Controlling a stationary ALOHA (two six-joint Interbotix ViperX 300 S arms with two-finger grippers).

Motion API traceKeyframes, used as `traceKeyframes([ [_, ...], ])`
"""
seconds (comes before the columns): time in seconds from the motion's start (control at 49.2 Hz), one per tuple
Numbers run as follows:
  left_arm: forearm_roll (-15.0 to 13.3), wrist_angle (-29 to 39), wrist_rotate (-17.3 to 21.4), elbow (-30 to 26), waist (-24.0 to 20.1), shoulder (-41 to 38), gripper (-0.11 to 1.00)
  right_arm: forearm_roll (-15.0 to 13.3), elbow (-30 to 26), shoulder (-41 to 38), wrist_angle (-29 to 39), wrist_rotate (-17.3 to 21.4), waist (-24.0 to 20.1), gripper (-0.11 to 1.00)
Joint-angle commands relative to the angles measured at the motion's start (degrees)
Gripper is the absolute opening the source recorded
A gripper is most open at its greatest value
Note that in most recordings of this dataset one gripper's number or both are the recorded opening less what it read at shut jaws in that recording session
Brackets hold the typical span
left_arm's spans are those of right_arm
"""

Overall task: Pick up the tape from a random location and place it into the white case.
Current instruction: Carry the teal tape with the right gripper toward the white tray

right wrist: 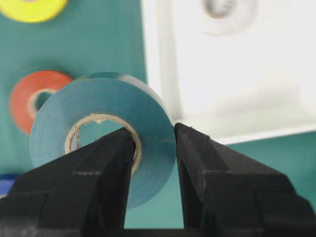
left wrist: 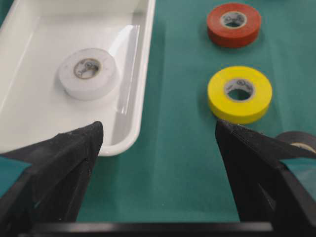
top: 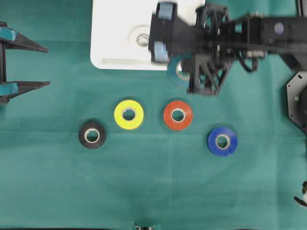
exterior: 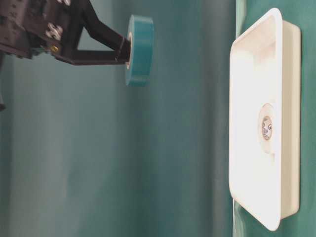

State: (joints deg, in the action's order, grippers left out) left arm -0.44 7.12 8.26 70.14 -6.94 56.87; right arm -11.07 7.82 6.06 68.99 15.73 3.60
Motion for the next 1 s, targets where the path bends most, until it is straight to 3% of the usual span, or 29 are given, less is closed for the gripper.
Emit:
traceKeyframes([
  [0.0,-0.1,-0.3,-0.1,-0.8,-0.1,-0.5,0.96,-0.3,-0.5,1.5,-0.7,-0.4,3.3,0.27],
  [0.386,-0.1,1.4,-0.1,-0.8,-0.1,-0.1,0.96,-2.1,-0.4,1.5,-1.1,-2.5,12.7,0.27],
  [0.976,-0.1,1.7,0.0,-0.8,-0.1,-0.2,0.96,-2.2,-0.4,1.1,-3.4,-3.4,14.2,0.27],
])
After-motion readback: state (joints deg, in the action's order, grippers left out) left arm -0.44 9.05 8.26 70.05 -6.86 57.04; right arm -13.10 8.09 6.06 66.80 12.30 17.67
